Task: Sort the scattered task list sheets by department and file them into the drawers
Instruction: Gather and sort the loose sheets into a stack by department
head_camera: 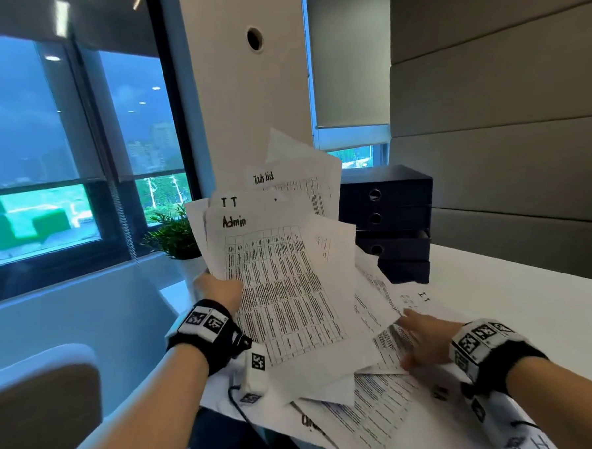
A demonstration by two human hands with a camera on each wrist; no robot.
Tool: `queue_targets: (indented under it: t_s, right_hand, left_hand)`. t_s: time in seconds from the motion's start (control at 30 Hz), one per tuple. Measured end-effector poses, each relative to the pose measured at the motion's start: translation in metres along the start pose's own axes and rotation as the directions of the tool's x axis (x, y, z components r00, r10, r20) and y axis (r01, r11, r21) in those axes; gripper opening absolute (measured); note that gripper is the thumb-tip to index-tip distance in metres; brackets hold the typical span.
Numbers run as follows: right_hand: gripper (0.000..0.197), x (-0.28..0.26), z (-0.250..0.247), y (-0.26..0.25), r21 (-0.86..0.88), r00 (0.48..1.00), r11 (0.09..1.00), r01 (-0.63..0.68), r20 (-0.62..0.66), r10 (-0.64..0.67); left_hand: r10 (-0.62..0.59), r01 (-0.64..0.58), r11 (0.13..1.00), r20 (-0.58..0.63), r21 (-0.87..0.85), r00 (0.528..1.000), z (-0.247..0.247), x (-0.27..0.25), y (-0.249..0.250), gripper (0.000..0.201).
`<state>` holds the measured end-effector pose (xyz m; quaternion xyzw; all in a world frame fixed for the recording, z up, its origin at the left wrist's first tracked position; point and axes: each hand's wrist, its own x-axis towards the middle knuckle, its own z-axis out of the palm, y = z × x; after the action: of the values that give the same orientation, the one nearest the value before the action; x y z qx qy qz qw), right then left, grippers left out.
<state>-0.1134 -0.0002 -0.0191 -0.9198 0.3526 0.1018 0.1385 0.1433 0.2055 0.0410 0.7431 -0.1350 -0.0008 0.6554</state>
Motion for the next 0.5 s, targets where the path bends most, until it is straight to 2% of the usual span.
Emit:
queue_targets:
  t_s: [0.1, 0.17, 0.3, 0.4, 0.5]
  right_hand:
    - [0.122, -0.003, 0.000, -0.009, 0.050, 0.995, 0.994, 0.096, 0.001, -0.096]
    - [0.132, -0.004, 0.004, -0.006, -0.023, 0.998, 0.998, 0.053, 0.032, -0.052]
    - [0.131, -0.020, 0.010, 0.020, -0.162, 0.990, 0.983, -0.082, 0.096, 0.099]
    - [0.143, -0.028, 0.006, 0.037, -0.174, 0.981, 0.980, -0.094, 0.149, 0.121]
    - [0.156, -0.030, 0.001, 0.050, -0.171, 0.976, 0.981, -0.096, 0.177, 0.126]
  left_hand:
    - [-0.008, 0.007, 0.999, -0.019, -0.044, 1.000, 0.007, -0.007, 0.001, 0.033]
    - [-0.030, 0.027, 0.996, -0.034, -0.080, 0.999, 0.015, -0.010, -0.001, 0.033]
    - [-0.099, 0.089, 0.986, -0.071, -0.139, 0.993, 0.029, -0.011, 0.001, 0.030]
    - [-0.122, 0.106, 0.974, -0.070, -0.201, 0.990, 0.035, -0.006, 0.010, 0.027]
    - [-0.090, 0.064, 0.972, -0.107, -0.224, 0.990, 0.039, 0.001, 0.022, 0.032]
